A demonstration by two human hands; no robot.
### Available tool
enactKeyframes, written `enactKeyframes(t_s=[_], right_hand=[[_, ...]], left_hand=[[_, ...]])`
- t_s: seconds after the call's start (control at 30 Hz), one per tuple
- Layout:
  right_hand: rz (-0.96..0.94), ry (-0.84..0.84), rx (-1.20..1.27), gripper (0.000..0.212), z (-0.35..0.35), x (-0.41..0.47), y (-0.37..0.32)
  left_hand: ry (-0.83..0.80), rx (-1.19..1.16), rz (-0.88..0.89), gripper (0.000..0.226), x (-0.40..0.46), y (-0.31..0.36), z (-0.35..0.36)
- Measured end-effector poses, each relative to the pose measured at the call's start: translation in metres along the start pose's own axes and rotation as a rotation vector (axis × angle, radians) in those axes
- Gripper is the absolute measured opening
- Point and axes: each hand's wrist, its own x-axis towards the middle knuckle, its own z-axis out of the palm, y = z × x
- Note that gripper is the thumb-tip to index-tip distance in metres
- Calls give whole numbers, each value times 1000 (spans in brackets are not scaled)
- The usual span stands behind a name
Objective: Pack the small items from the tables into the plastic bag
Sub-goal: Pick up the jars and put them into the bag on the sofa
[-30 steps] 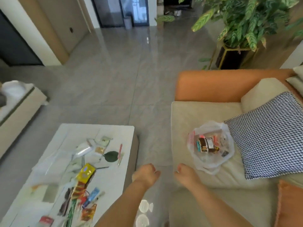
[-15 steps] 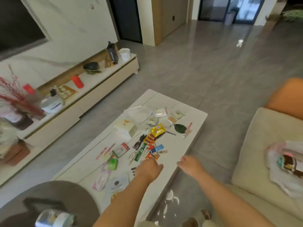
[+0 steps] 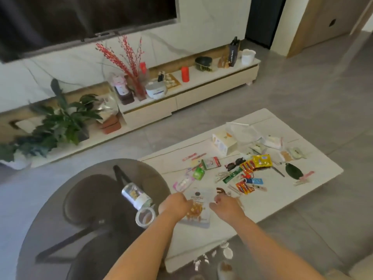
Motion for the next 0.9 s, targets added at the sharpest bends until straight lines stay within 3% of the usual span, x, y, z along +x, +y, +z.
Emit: enactKeyframes(t_s=[0.1, 0.37, 0.53, 0.67, 0.9], right_hand=[[-68, -55, -79, 39, 9, 6, -22], [-216, -250, -227, 23, 33, 27, -56], [-274, -347, -314, 40, 58, 33, -82], [-302, -350, -334, 44, 86, 43, -102], [-270, -299, -325, 46, 148, 81, -108]], left_hand=[[50, -103, -95, 34, -7, -22, -2], [128, -333, -408, 40, -28, -71, 10], [211, -426, -532, 41, -40, -101, 15], [273, -451, -532, 36, -35, -133, 23], [271, -351, -395, 61, 27, -190, 47]])
